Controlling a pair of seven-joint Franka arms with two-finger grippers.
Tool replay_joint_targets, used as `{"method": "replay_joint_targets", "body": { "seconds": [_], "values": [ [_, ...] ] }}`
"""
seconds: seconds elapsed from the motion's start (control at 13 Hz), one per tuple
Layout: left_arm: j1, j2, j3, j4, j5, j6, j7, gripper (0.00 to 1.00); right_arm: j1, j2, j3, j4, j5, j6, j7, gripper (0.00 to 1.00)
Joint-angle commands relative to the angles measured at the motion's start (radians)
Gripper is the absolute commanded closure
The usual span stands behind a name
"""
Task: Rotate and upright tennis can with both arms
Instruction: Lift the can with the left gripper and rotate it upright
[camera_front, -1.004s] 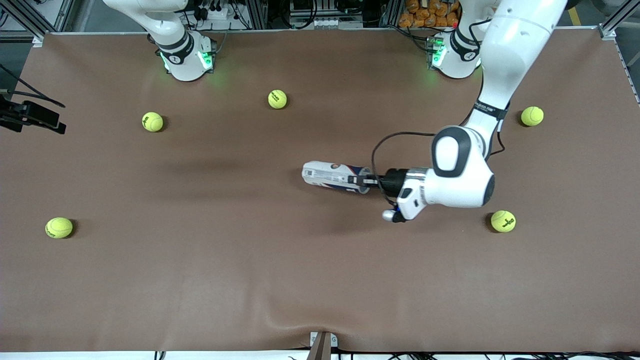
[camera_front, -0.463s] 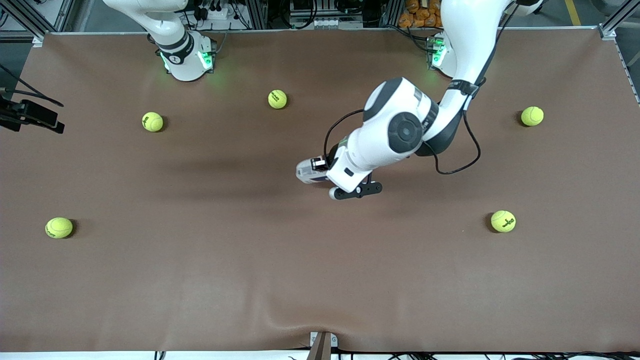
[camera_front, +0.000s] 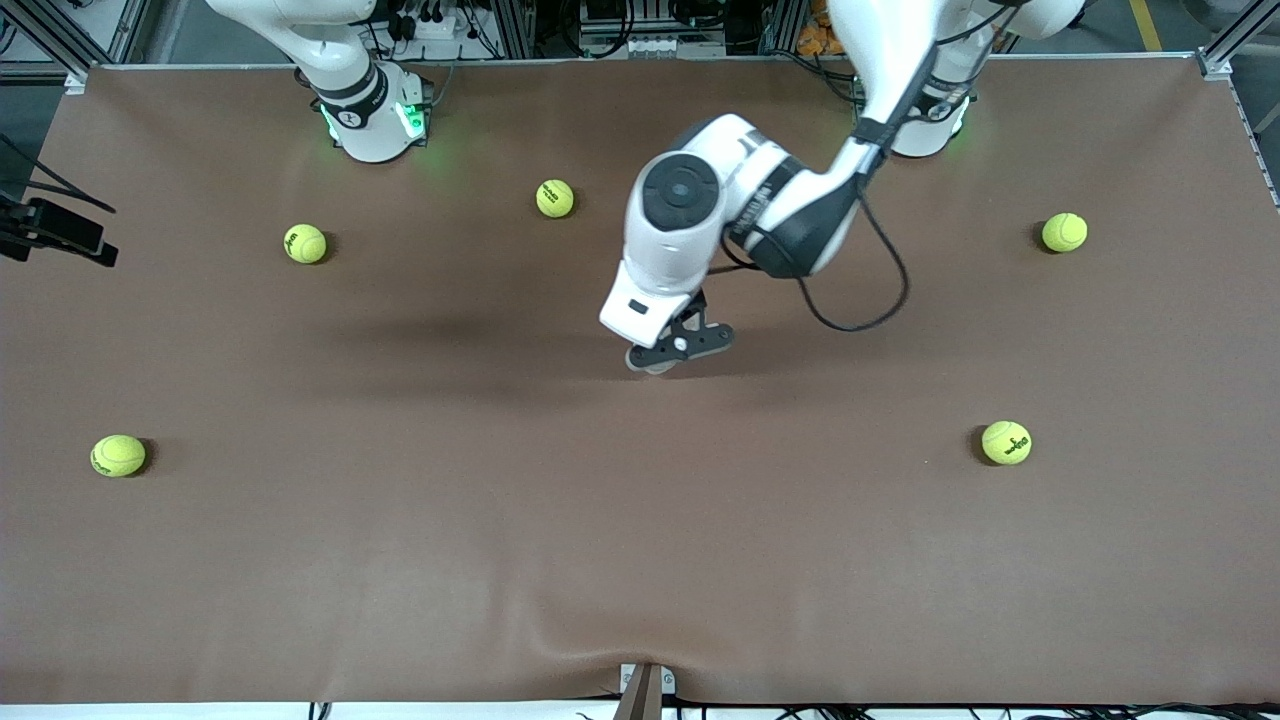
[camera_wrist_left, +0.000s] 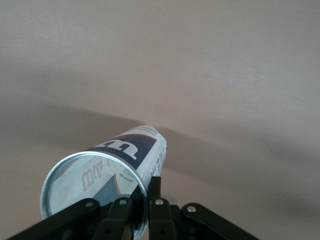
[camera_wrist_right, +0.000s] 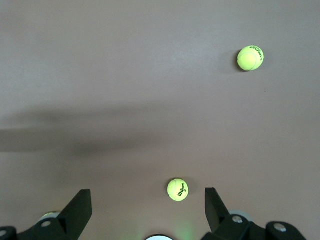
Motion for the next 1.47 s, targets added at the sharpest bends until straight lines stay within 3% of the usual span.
{"method": "replay_joint_targets", "body": {
  "seconds": [0.0, 0.15, 0.54, 1.08, 1.31, 1.39],
  "values": [
    [-0.13, 0.057, 0.133, 0.059, 0.024, -0.027, -0.045, 1.0, -0.017, -0.01, 0.012, 0.006, 0.014, -0.006, 0.011, 0.0],
    [-0.168, 0.068, 0.168, 0.077, 0.024, -0.025, -0.08, 1.0, -0.016, -0.01, 0.014, 0.006, 0.014, -0.004, 0.011, 0.0],
    [-0.188, 0.084, 0.177, 0.077, 0.032, -0.027, -0.117, 1.0, -0.016, -0.012, 0.047, 0.006, 0.013, -0.007, 0.009, 0.0],
    [-0.188, 0.091, 0.174, 0.074, 0.035, 0.004, -0.118, 0.99, -0.037, -0.018, 0.044, 0.015, 0.011, -0.026, 0.012, 0.0],
    [-0.188, 0.088, 0.174, 0.074, 0.035, 0.005, -0.118, 0.32, -0.04, -0.015, 0.047, 0.015, 0.013, -0.024, 0.012, 0.0],
    [-0.188, 0.088, 0.174, 0.074, 0.035, 0.005, -0.12, 0.31, -0.042, -0.015, 0.046, 0.013, 0.014, -0.026, 0.011, 0.0]
  ]
}}
